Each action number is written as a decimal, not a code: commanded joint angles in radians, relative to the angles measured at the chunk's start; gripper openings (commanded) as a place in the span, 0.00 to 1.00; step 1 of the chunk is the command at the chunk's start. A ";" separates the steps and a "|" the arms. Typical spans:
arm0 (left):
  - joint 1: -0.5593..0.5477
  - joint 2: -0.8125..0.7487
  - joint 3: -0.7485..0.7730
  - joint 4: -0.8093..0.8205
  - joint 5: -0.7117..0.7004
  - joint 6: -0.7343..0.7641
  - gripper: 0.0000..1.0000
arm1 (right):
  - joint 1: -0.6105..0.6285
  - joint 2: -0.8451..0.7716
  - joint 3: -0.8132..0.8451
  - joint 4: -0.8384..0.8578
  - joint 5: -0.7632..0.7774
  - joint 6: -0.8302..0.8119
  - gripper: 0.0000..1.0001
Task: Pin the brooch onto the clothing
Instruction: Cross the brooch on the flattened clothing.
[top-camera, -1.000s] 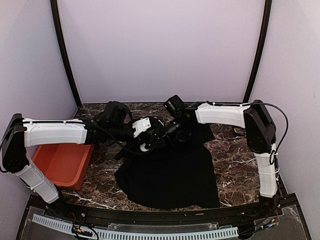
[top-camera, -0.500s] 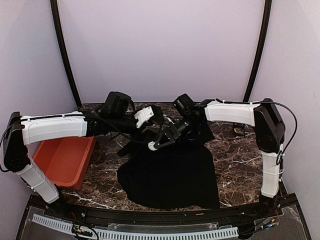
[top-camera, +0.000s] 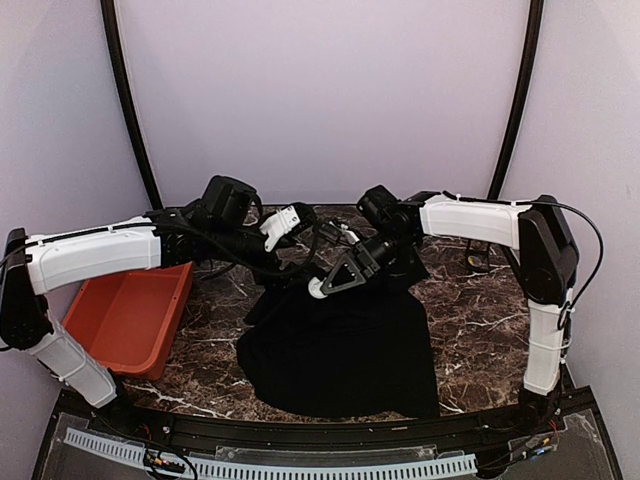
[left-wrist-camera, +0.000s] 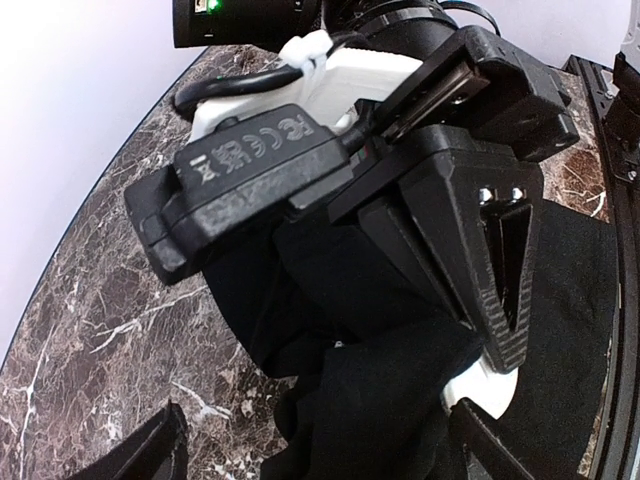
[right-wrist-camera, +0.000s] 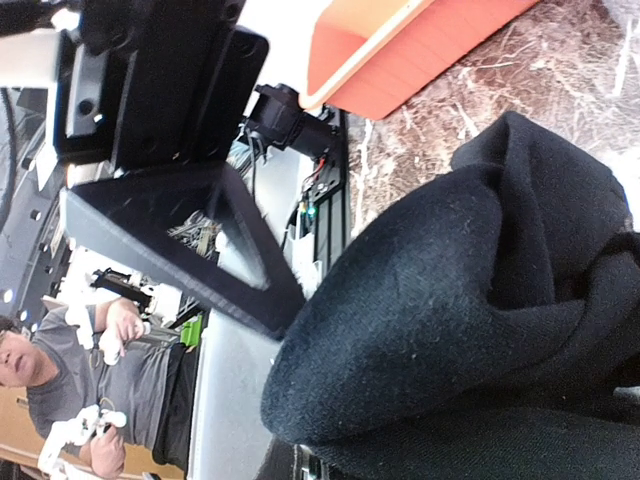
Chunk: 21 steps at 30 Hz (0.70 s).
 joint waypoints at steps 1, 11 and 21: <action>-0.005 -0.055 -0.043 -0.018 0.014 -0.007 0.90 | 0.006 -0.036 0.000 -0.049 -0.077 -0.077 0.00; 0.002 -0.043 -0.066 0.024 0.226 -0.021 0.87 | 0.054 0.022 0.026 -0.143 -0.014 -0.144 0.00; 0.044 0.008 -0.037 -0.013 0.456 -0.077 0.81 | 0.073 0.009 0.020 -0.183 0.112 -0.183 0.00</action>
